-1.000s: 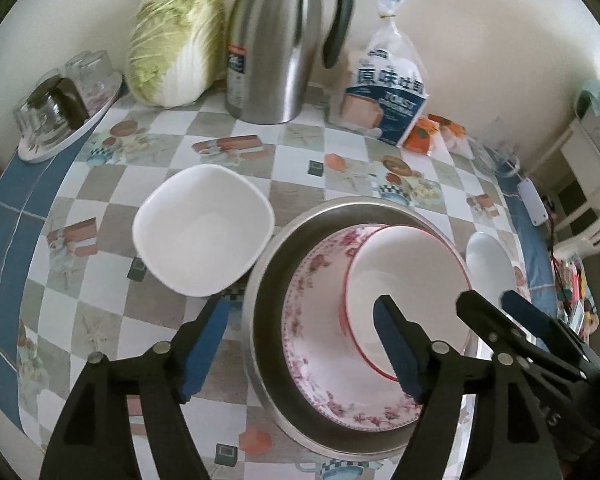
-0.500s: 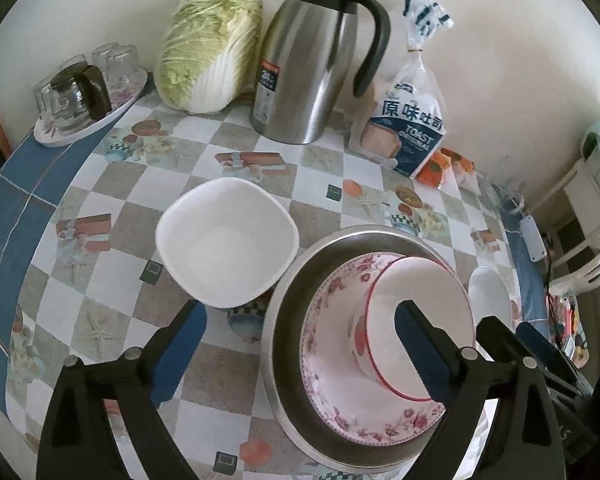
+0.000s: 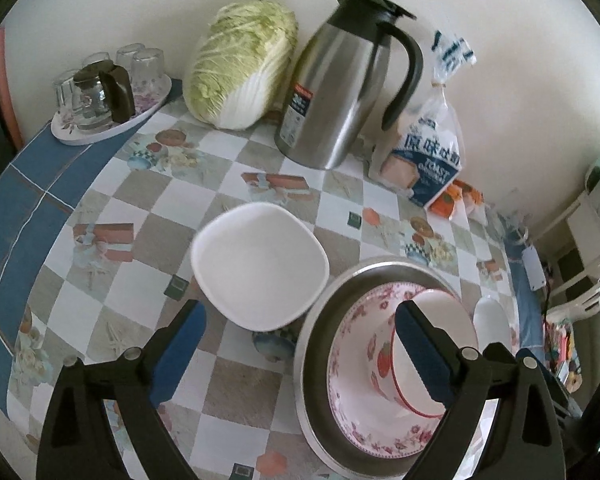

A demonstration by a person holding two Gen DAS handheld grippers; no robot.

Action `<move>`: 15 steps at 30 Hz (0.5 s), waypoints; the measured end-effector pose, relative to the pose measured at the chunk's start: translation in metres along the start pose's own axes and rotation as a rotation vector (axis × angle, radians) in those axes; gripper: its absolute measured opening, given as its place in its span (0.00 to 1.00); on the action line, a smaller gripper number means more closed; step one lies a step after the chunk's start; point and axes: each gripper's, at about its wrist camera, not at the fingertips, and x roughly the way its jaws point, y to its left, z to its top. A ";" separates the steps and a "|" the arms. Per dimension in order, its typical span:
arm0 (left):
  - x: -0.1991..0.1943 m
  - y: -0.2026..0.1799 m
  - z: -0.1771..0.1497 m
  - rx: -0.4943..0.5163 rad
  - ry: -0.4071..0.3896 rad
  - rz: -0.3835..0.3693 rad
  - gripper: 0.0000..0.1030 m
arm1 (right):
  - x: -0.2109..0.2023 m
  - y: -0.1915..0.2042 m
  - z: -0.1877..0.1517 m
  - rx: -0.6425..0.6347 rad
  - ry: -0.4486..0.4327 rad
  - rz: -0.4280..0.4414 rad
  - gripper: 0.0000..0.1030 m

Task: Organize plates and bowls
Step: 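Move both open tools to the white square bowl beside the basin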

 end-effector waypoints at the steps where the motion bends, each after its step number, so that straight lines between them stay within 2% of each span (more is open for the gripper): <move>1: -0.002 0.002 0.002 0.002 -0.009 0.000 0.93 | -0.001 0.001 0.000 -0.001 -0.006 -0.001 1.00; 5: -0.009 0.003 0.006 0.042 -0.068 0.019 0.93 | -0.004 0.004 0.001 0.014 -0.029 -0.001 1.00; 10: -0.013 0.011 0.012 0.018 -0.091 -0.010 0.93 | -0.004 0.010 0.002 0.010 -0.032 0.008 1.00; 13: -0.013 0.015 0.015 0.000 -0.063 -0.041 0.93 | -0.004 0.017 0.002 -0.007 -0.026 0.021 1.00; 15: -0.011 0.020 0.016 -0.028 -0.041 -0.088 0.93 | -0.004 0.021 0.002 -0.015 -0.033 0.035 1.00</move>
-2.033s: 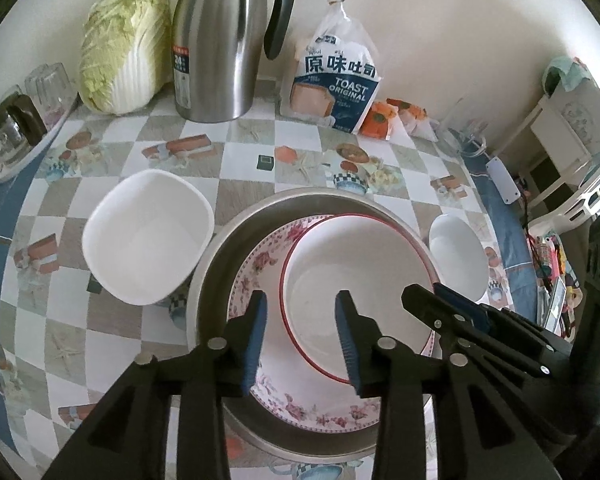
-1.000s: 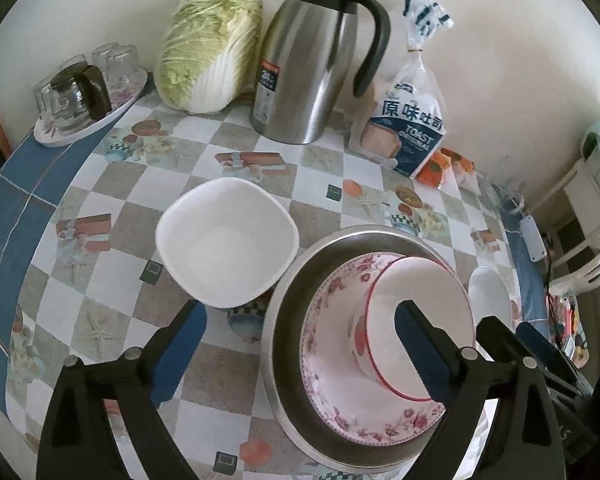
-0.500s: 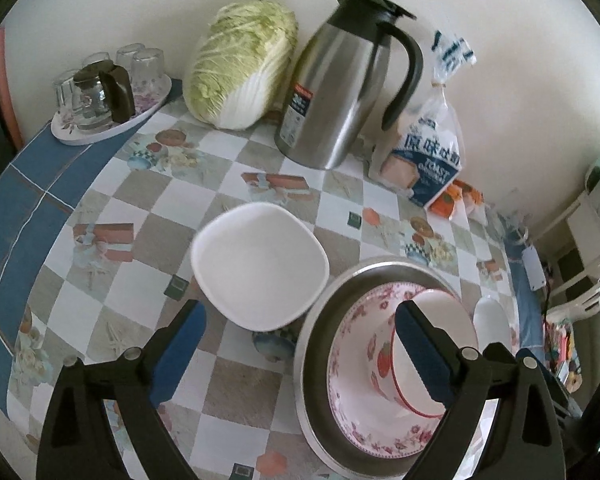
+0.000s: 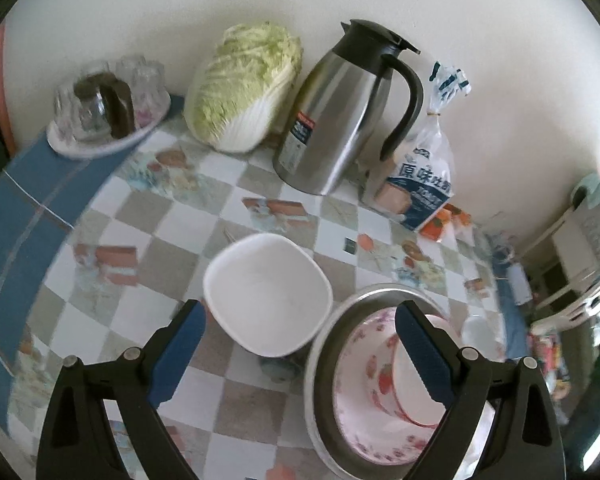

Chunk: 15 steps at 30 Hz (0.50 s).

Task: Organize plates and bowls
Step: 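Move both open tools to the white square bowl beside the basin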

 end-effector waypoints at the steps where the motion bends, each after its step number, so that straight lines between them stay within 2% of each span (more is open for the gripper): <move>1: 0.000 0.001 0.000 -0.007 -0.001 -0.009 0.93 | 0.000 0.002 0.000 -0.002 -0.003 0.006 1.00; 3: -0.002 0.004 0.001 0.003 -0.023 0.003 0.93 | 0.000 0.007 0.003 -0.004 -0.004 0.013 1.00; 4: -0.005 0.006 0.002 0.011 -0.053 0.032 0.93 | 0.001 0.009 0.004 -0.007 -0.006 0.009 1.00; 7: -0.009 0.019 0.005 -0.020 -0.092 0.063 0.93 | 0.000 0.016 0.010 -0.025 -0.024 -0.032 1.00; 9: -0.010 0.029 0.007 -0.050 -0.101 0.052 0.93 | 0.001 0.021 0.016 -0.033 -0.033 -0.053 1.00; 15: -0.003 0.049 0.012 -0.094 -0.095 0.098 0.93 | 0.003 0.044 0.034 -0.062 -0.038 -0.026 1.00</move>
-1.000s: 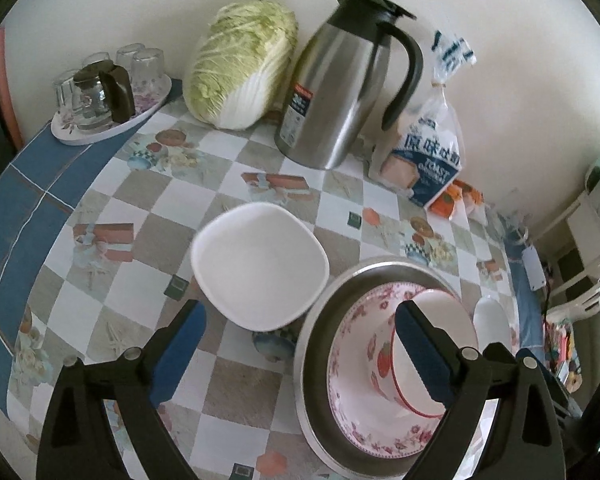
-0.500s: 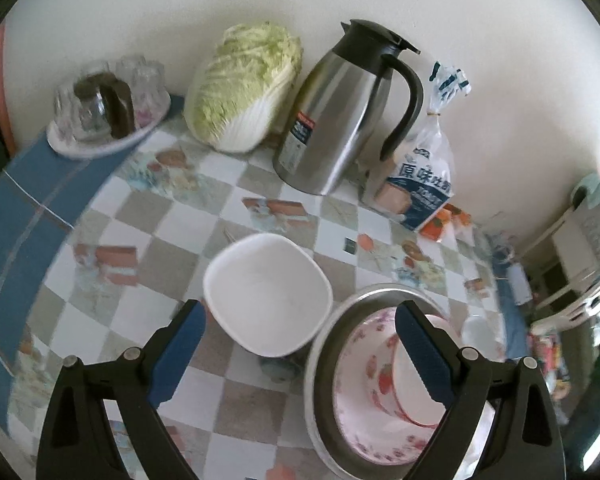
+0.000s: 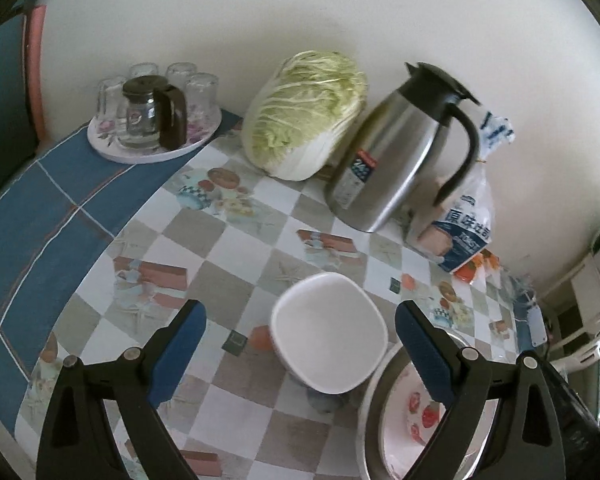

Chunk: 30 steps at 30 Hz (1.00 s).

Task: Organize plates and bowls
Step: 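Move both open tools to the white square bowl beside the basin, then close both tools on the rim of the white square bowl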

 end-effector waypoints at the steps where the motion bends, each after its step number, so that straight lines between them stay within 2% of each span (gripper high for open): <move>1: 0.002 0.002 0.000 -0.007 0.005 -0.001 0.93 | 0.003 0.004 0.001 -0.002 0.012 0.010 1.00; 5: 0.013 0.010 0.000 -0.027 0.032 0.013 0.93 | 0.020 0.026 0.005 -0.012 0.079 0.058 1.00; 11: 0.034 0.027 0.000 -0.102 0.065 -0.013 0.93 | 0.048 0.054 0.012 -0.075 0.159 0.030 0.99; 13: 0.041 0.032 0.000 -0.125 0.076 -0.019 0.93 | 0.057 0.057 0.014 -0.074 0.186 0.036 0.95; 15: 0.046 0.036 0.000 -0.140 0.082 -0.021 0.93 | 0.066 0.062 0.015 -0.092 0.203 0.019 0.85; 19: 0.062 0.041 -0.002 -0.156 0.117 -0.043 0.93 | 0.083 0.072 0.014 -0.131 0.239 -0.011 0.77; 21: 0.070 0.043 -0.004 -0.165 0.138 -0.049 0.93 | 0.091 0.076 0.012 -0.137 0.263 -0.024 0.68; 23: 0.075 0.042 -0.005 -0.142 0.140 -0.021 0.93 | 0.099 0.081 0.010 -0.154 0.280 -0.052 0.67; 27: 0.084 0.040 -0.005 -0.113 0.150 0.006 0.93 | 0.114 0.086 0.005 -0.171 0.316 -0.072 0.51; 30: 0.094 0.043 -0.007 -0.128 0.176 0.013 0.93 | 0.125 0.087 0.002 -0.174 0.341 -0.076 0.46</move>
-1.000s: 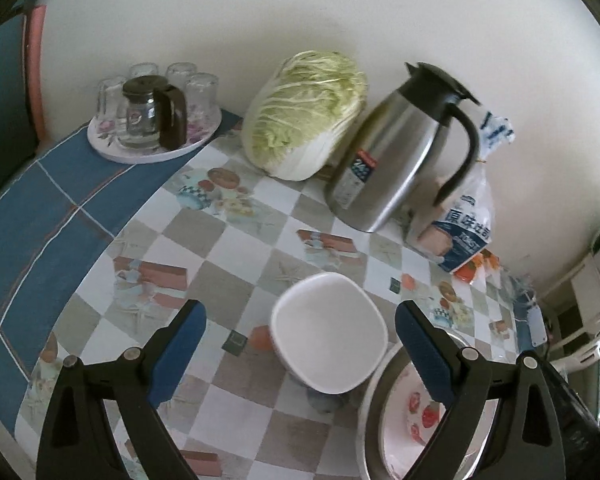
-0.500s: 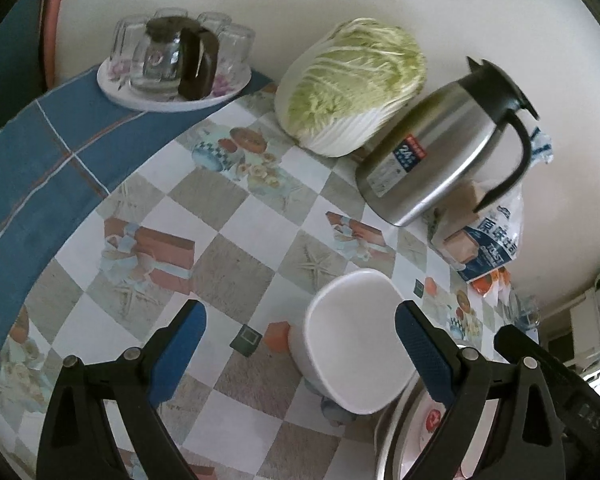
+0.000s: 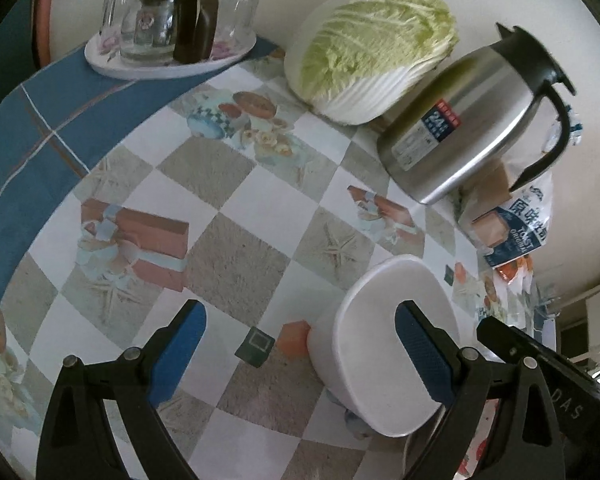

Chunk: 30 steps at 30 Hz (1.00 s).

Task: Organize plates and bowls
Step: 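Close both tools on the rim of the white square bowl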

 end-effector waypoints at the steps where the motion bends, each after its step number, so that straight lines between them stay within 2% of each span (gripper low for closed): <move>1: 0.002 0.000 0.000 -0.001 0.006 0.000 0.93 | 0.002 0.001 0.000 0.000 0.006 0.002 0.43; 3: 0.007 -0.001 0.000 0.001 0.021 -0.004 0.88 | 0.009 0.002 0.000 -0.003 0.020 0.006 0.33; 4: 0.008 -0.001 0.000 0.001 0.023 -0.005 0.84 | 0.011 0.003 0.000 -0.006 0.026 0.009 0.32; 5: 0.009 -0.002 0.000 0.002 0.026 -0.006 0.75 | 0.015 0.005 0.000 -0.014 0.032 0.009 0.28; 8: 0.013 -0.002 0.000 -0.013 0.040 -0.013 0.61 | 0.021 0.008 0.000 -0.020 0.043 0.014 0.20; 9: 0.014 -0.001 -0.001 -0.018 0.043 -0.018 0.52 | 0.023 0.008 0.000 -0.020 0.045 0.022 0.17; 12: 0.020 -0.003 -0.002 -0.031 0.069 -0.056 0.34 | 0.026 0.015 0.001 -0.050 0.046 0.025 0.12; 14: 0.022 -0.006 -0.003 -0.022 0.078 -0.057 0.27 | 0.029 0.018 0.000 -0.062 0.051 0.017 0.11; 20: 0.021 -0.004 -0.002 -0.042 0.078 -0.052 0.21 | 0.031 0.021 0.001 -0.077 0.050 0.023 0.12; 30: 0.014 0.016 0.001 -0.110 0.088 -0.027 0.21 | 0.043 0.038 -0.007 -0.102 0.098 0.059 0.11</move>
